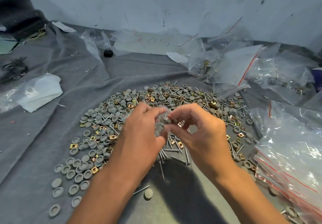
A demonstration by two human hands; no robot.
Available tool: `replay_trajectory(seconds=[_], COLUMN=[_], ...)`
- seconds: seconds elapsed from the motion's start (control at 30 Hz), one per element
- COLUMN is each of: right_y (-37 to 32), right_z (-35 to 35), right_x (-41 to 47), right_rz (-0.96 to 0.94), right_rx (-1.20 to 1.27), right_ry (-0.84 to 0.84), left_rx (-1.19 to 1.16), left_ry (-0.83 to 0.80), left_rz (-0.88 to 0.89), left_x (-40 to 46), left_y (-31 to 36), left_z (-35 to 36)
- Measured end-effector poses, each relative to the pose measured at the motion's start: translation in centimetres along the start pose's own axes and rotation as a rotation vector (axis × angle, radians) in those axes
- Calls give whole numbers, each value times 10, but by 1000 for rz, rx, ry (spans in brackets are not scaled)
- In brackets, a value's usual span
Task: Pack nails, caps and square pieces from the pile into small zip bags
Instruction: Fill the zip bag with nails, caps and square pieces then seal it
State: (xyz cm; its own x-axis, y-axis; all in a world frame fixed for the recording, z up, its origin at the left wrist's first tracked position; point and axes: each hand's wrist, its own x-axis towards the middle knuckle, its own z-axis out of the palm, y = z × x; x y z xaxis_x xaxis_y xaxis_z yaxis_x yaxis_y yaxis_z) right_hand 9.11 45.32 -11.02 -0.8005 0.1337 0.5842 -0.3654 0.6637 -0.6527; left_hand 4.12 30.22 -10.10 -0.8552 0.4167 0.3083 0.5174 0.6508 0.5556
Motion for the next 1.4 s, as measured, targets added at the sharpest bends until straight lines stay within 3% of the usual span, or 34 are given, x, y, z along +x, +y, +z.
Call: replay_trajectory(seconds=[0.47, 0.63, 0.87, 0.93, 1.0, 1.13, 1.27, 1.4], right_y=[-1, -2, 10, 27, 41, 47, 42, 27], right_z=[1, 3, -16, -30, -35, -19, -8, 11], right_x=[-2, -3, 3, 3, 0, -8, -7, -16], right_rz=[-16, -63, 27, 179, 317, 243, 205, 70], right_rx=[-111, -171, -152, -270, -448, -615, -490, -414], right_ry=[-15, 25, 111, 30, -167, -438, -341, -452], left_rx=[-7, -20, -34, -41, -47, -42, -34, -50], left_ry=[-20, -25, -3, -4, -6, 4, 16, 34], left_rz=[-3, -6, 6, 5, -4, -5, -7, -14], left_x=[0, -1, -3, -3, -3, -2, -2, 0], left_y=[5, 4, 4, 3, 2, 4, 2, -1], left_z=[-1, -1, -4, -5, -6, -5, -5, -8])
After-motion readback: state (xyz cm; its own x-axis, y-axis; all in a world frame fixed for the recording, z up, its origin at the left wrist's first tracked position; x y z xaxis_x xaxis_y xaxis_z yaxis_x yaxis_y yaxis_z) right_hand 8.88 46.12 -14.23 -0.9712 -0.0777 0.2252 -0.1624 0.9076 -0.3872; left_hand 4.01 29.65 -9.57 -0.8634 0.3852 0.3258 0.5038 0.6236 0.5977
